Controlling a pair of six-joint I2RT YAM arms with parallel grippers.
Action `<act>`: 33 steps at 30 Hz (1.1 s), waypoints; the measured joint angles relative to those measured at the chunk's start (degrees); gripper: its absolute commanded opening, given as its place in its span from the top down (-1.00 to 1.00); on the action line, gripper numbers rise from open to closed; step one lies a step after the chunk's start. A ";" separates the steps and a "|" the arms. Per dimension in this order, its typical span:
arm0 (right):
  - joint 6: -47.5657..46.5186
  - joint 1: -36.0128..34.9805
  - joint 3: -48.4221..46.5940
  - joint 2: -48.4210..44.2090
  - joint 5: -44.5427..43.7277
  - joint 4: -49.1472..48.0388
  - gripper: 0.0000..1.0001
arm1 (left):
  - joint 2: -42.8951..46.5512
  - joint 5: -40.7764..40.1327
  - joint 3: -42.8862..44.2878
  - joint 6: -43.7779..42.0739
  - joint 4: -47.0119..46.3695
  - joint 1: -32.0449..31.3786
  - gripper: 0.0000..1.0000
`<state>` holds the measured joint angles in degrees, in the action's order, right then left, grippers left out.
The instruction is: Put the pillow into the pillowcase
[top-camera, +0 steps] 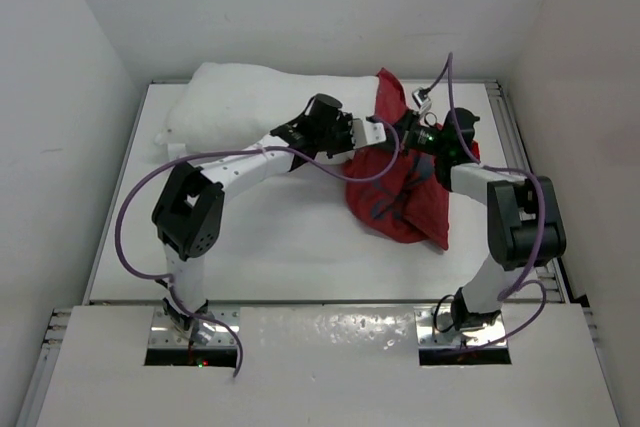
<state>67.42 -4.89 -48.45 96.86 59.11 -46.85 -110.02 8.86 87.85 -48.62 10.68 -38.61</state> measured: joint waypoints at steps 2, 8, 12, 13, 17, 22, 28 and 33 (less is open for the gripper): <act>3.30 1.03 0.04 2.27 -2.36 -1.95 1.00 | 0.33 2.71 -0.37 -0.70 3.23 0.11 0.84; 1.14 0.66 -2.32 3.37 -7.69 6.23 0.79 | 2.38 11.21 -0.70 -1.70 10.21 1.40 0.42; -9.99 -2.45 -9.62 2.93 -15.32 24.13 -0.09 | 3.65 15.30 -0.13 0.55 13.18 1.97 -0.03; -12.96 -3.28 -12.26 2.82 -17.40 29.94 -0.24 | 3.65 16.26 0.55 1.79 14.12 2.05 -0.24; -23.98 -5.35 -22.18 2.34 -25.53 48.37 -0.97 | 3.58 19.37 5.27 7.26 17.84 2.86 -0.97; -32.63 -4.39 -29.14 -0.81 -38.58 63.91 -0.98 | 3.52 22.25 14.80 12.57 20.22 6.51 -0.99; -37.22 -3.13 -39.95 -0.44 -52.61 73.16 0.48 | 3.54 17.73 21.18 19.21 17.77 14.73 -0.99; -35.87 -3.13 -55.71 10.14 -59.56 74.49 -0.48 | 1.20 4.00 23.30 24.00 15.85 22.53 -0.99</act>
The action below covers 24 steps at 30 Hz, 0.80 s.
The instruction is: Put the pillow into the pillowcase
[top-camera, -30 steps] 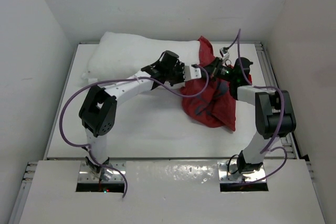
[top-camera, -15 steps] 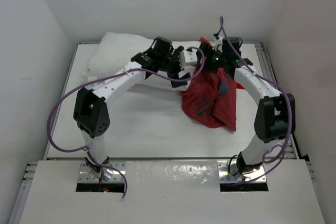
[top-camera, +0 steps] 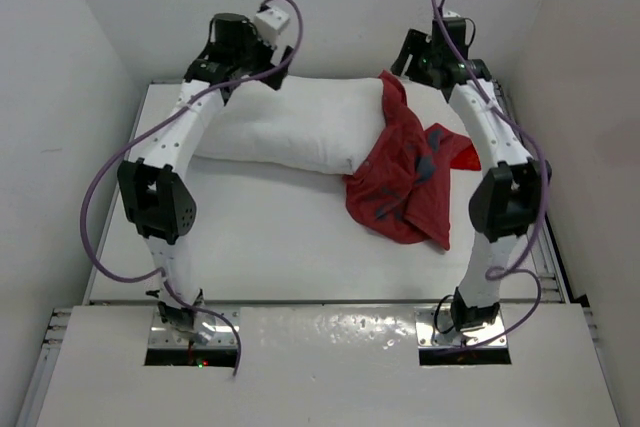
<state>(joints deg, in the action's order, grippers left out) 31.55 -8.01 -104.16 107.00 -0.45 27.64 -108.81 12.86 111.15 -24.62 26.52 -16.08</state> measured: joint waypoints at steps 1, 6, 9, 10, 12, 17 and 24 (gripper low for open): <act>0.20 0.00 -3.74 3.23 -1.09 0.07 -0.56 | -1.18 -1.60 1.38 1.18 0.15 1.88 -0.99; 2.14 -0.11 -15.17 18.34 -4.33 -0.74 -0.91 | -7.65 -2.71 6.71 7.58 0.37 13.31 -0.99; 4.37 -0.20 -15.54 24.26 -5.14 -0.68 -0.89 | -10.51 -2.36 6.10 8.90 0.61 19.89 -0.99; 5.16 -0.28 -15.43 25.77 -4.90 -0.57 -0.82 | -11.06 -2.64 4.76 8.59 -0.02 21.75 -0.99; 6.47 -0.68 -13.97 27.43 -3.63 -1.66 -0.46 | -11.87 -3.45 1.07 7.50 -0.72 24.35 -0.99; 6.40 -2.93 -11.47 27.15 -1.81 -6.80 0.45 | -14.32 -1.75 -5.70 1.73 -3.26 24.72 -0.97; 1.79 -5.01 -12.02 26.69 -2.01 -9.35 1.00 | -12.24 6.40 -13.29 -12.17 -4.07 23.34 -0.12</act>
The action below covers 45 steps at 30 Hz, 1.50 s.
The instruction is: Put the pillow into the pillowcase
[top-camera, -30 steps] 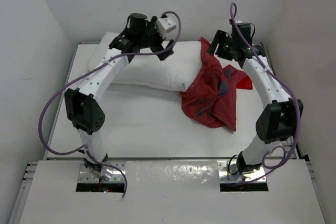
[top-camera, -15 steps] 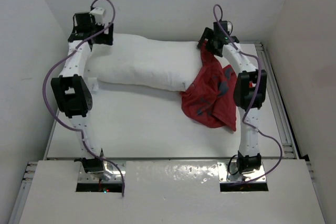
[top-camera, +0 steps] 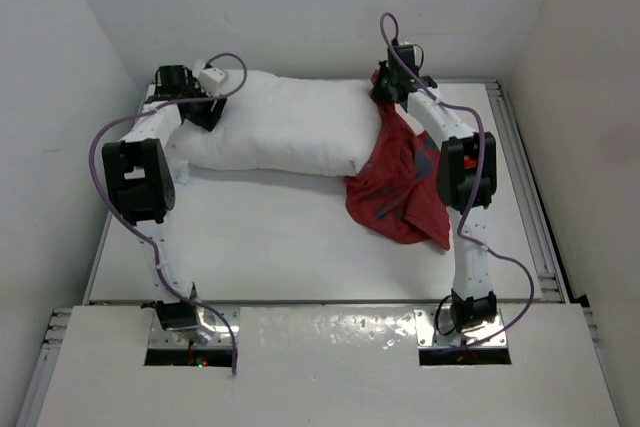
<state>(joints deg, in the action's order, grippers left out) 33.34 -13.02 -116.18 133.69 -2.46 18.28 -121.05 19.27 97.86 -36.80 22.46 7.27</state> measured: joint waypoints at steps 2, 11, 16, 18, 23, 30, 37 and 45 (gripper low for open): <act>-2.08 -0.02 0.00 0.00 -0.17 -0.72 1.00 | 3.17 0.48 -5.01 -5.68 0.39 -1.49 -0.09; -15.58 -1.53 -0.11 0.00 -4.96 -8.70 1.00 | 16.20 3.06 -15.69 -26.69 21.11 -16.09 -0.29; -20.35 -3.13 4.26 -0.98 -3.65 -18.12 1.00 | 18.75 6.51 -16.76 -29.07 34.40 -26.91 -0.89; -22.14 -4.09 7.69 -2.34 -2.82 -21.42 1.00 | 19.52 8.04 -16.74 -28.15 39.93 -31.47 -0.99; -25.05 -7.87 14.86 -6.54 -1.11 -27.21 0.99 | 18.95 15.52 -9.62 -24.98 55.08 -35.76 -0.99; -25.73 -15.19 23.37 -9.64 7.02 -29.79 0.98 | 20.74 30.01 9.86 -21.68 53.16 -32.92 -0.99; -25.77 -19.63 30.08 -12.13 10.14 -33.33 0.99 | 25.07 36.00 0.11 -5.55 37.38 -16.50 0.93; -25.29 -19.47 33.64 -15.26 10.10 -35.17 0.99 | 17.49 18.14 -10.14 10.97 11.17 -12.57 0.11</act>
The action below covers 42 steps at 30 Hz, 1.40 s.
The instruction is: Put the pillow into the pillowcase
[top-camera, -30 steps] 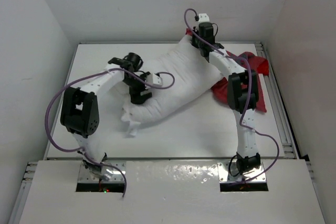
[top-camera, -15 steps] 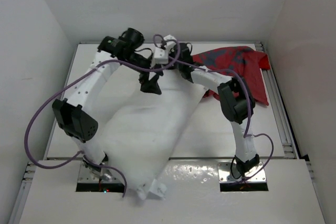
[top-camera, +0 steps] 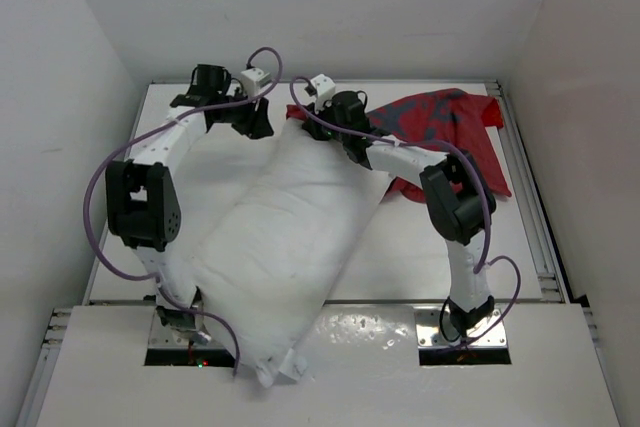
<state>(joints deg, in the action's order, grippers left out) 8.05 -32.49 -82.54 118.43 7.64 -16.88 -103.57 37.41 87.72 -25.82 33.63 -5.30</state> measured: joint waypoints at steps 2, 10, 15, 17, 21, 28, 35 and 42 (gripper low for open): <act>0.07 -0.07 0.52 -0.22 -0.17 -0.39 0.99 | -2.45 -0.31 0.92 2.97 -5.18 -0.57 0.00; 1.16 -0.72 1.11 -1.51 -1.40 -0.11 0.99 | -8.76 3.13 7.04 5.68 -16.83 -2.19 -0.31; 1.99 -0.72 1.11 -1.51 -1.70 0.09 0.99 | -13.51 5.92 9.27 6.67 -20.13 -3.04 -0.37; 2.23 -0.74 1.11 -1.51 -1.86 0.22 0.99 | -15.12 7.06 9.38 7.65 -21.40 -3.30 -0.37; 2.29 -0.81 1.11 -1.51 -2.43 0.85 0.99 | -17.27 9.49 9.38 10.95 -23.74 -3.56 -0.21; 2.40 -1.01 1.09 -1.57 -2.99 1.07 -0.06 | -17.59 11.91 9.38 17.59 -28.26 -4.46 1.00; 4.76 -1.46 -0.44 -5.90 -7.67 8.46 -0.98 | -16.52 9.03 6.93 19.45 -28.15 -3.91 1.00; 9.62 -2.14 4.85 -22.88 -17.62 17.20 -0.98 | -11.82 2.49 3.93 15.26 -21.07 -1.33 1.00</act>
<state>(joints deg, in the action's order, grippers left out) 17.67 -34.63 -77.69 95.55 -9.98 0.32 -115.39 39.90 91.66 -10.57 12.56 -6.63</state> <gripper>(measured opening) 0.985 0.034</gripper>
